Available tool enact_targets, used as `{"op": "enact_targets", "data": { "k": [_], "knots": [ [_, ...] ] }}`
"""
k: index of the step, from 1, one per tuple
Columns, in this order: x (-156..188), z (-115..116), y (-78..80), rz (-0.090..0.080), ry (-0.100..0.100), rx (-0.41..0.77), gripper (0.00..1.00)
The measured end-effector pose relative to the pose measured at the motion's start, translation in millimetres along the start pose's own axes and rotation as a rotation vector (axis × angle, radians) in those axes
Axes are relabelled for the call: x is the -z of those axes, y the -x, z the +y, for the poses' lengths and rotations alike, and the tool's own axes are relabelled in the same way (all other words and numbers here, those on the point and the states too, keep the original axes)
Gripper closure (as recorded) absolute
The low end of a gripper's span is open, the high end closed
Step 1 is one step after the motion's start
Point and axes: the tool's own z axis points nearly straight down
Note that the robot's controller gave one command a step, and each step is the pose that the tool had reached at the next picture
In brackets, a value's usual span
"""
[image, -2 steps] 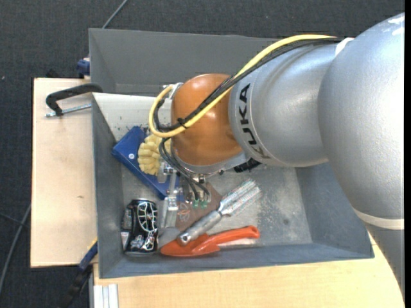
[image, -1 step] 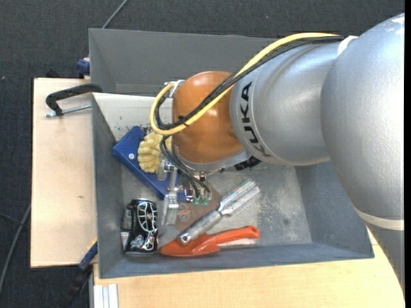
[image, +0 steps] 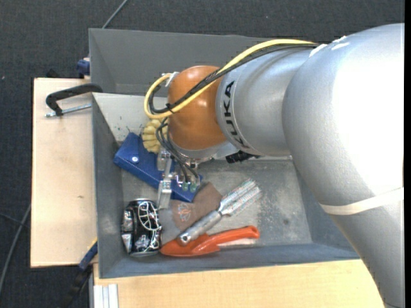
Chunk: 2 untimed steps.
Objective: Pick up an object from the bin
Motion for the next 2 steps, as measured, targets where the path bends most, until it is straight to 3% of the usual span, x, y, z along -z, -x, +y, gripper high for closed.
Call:
{"op": "enact_targets", "data": {
  "k": [1,2],
  "knots": [
    [-24,-1,10.9,0.015,0.000,-0.092,0.00],
    [-14,2,3.1,0.004,0.000,-0.125,0.00]
  ]
}}
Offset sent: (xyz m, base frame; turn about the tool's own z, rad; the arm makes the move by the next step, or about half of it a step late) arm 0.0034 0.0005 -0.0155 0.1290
